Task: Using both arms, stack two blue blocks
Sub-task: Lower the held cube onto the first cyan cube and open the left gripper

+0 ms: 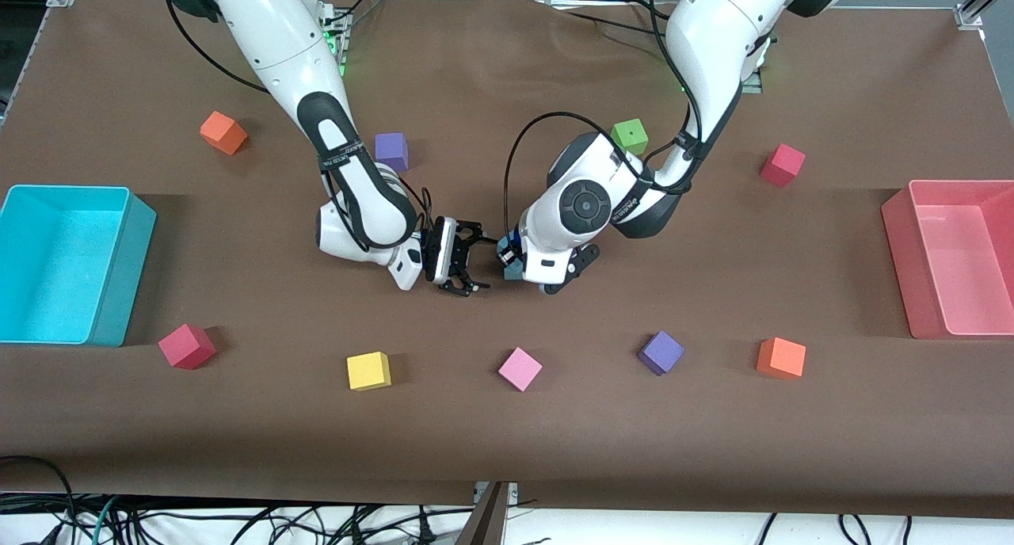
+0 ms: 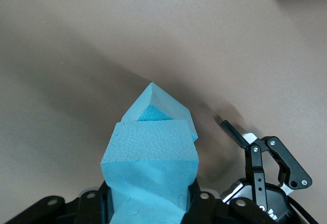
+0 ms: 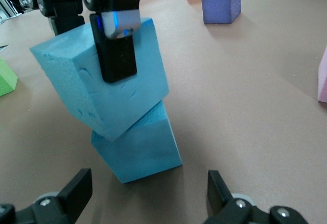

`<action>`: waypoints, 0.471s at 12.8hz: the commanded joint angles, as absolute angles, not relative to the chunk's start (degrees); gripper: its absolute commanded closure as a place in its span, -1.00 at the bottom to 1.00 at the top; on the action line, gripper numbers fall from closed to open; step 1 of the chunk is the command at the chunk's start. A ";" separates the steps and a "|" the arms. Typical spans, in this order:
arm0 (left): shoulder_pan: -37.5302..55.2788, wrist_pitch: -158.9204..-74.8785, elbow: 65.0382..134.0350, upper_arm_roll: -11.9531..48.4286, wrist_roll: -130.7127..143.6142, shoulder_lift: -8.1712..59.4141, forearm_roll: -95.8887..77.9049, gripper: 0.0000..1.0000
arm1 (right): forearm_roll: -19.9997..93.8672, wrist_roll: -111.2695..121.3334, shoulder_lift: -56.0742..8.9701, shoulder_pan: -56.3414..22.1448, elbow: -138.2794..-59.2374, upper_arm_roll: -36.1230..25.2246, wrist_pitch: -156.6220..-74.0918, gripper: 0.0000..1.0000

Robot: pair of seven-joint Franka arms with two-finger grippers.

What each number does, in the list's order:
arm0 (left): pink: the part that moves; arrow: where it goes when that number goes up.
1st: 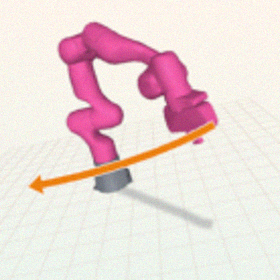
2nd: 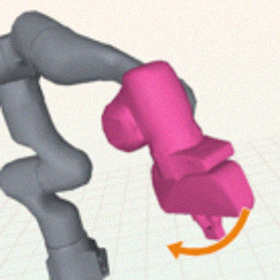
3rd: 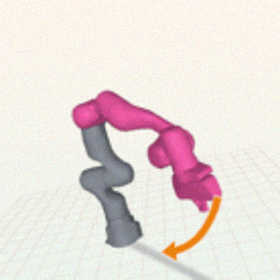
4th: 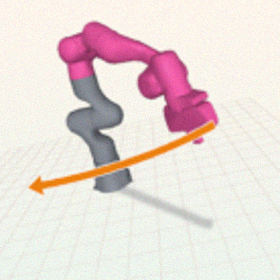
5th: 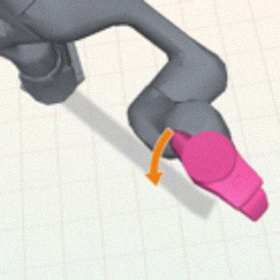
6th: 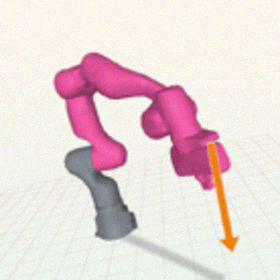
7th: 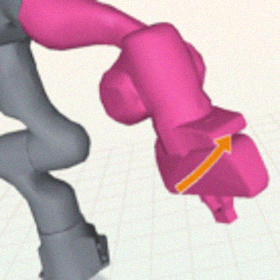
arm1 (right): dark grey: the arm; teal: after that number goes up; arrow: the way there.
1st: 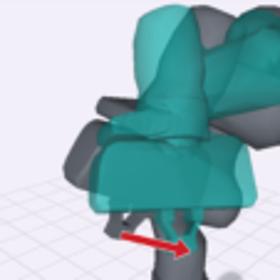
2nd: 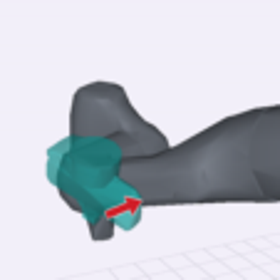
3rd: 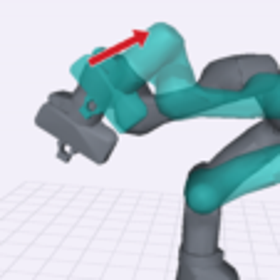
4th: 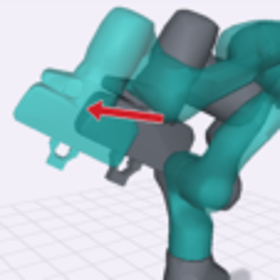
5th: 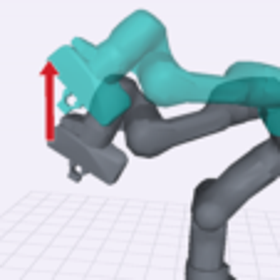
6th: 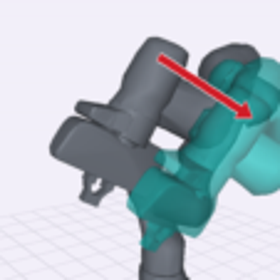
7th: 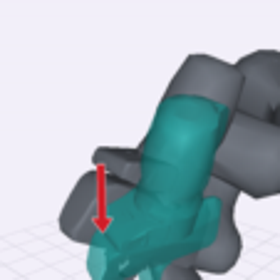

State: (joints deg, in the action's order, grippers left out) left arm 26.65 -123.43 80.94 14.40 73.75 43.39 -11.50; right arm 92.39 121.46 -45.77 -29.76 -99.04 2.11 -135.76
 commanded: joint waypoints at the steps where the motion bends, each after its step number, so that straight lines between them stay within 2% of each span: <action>1: 27.51 -123.13 79.80 13.71 74.27 44.03 -10.99 -0.54 | 93.78 122.78 -46.41 -29.88 -98.09 2.11 -135.62 -1.00; 2: 27.34 -123.05 79.72 13.62 74.27 43.95 -10.99 -0.95 | 93.78 122.78 -46.41 -29.88 -98.09 2.20 -135.62 -1.00; 6: 27.07 -122.96 79.45 13.71 74.35 43.42 -11.34 -1.00 | 93.87 122.78 -46.67 -29.88 -98.09 2.20 -135.70 -1.00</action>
